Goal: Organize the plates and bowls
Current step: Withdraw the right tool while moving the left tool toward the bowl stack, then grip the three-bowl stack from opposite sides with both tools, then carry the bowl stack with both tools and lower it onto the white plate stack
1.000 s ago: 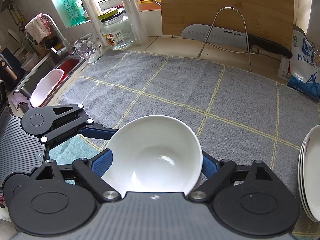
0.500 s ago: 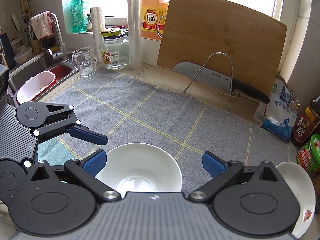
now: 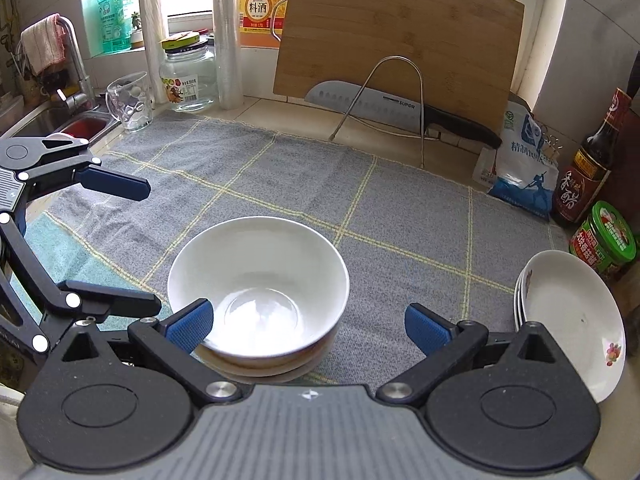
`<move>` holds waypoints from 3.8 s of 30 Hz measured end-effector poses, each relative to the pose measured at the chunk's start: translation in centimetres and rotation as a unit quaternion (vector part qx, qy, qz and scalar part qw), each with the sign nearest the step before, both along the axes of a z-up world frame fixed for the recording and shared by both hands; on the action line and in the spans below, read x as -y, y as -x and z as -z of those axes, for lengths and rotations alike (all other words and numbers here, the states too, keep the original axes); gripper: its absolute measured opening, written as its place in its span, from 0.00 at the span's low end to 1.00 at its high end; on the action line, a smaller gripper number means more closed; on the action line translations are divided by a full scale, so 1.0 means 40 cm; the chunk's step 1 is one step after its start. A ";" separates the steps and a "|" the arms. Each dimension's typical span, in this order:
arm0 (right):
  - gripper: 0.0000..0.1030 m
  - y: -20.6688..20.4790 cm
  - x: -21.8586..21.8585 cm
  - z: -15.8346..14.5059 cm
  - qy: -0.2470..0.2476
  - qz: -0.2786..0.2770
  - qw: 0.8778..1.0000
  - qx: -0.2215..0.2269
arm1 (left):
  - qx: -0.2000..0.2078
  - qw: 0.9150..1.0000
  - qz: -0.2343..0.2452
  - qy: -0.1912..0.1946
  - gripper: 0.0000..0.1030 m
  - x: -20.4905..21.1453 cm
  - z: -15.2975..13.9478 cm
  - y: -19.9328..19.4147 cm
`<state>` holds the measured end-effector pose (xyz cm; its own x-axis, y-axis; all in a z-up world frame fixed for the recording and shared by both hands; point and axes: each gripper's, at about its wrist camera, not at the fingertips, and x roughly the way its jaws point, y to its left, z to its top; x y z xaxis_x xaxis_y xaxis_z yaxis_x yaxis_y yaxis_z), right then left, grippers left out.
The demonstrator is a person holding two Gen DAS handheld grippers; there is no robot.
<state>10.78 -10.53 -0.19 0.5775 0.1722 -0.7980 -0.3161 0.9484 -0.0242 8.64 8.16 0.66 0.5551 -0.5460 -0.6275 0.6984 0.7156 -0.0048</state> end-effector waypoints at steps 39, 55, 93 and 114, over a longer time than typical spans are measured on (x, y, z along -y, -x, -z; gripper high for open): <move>1.00 0.000 0.128 0.130 -0.033 -0.242 0.970 -0.017 | -0.022 0.993 -0.030 -0.115 0.94 0.151 0.117 0.038; 0.99 -0.041 0.048 0.132 0.009 -0.249 0.968 -0.025 | -0.039 0.988 0.119 -0.090 0.91 0.118 0.139 -0.053; 0.87 -0.081 0.039 0.132 -0.010 -0.354 0.934 -0.043 | -0.045 0.966 0.226 -0.117 0.81 0.147 0.134 -0.099; 0.85 -0.071 0.057 0.115 -0.012 -0.333 0.941 -0.054 | -0.035 0.965 0.234 -0.112 0.81 0.167 0.128 -0.096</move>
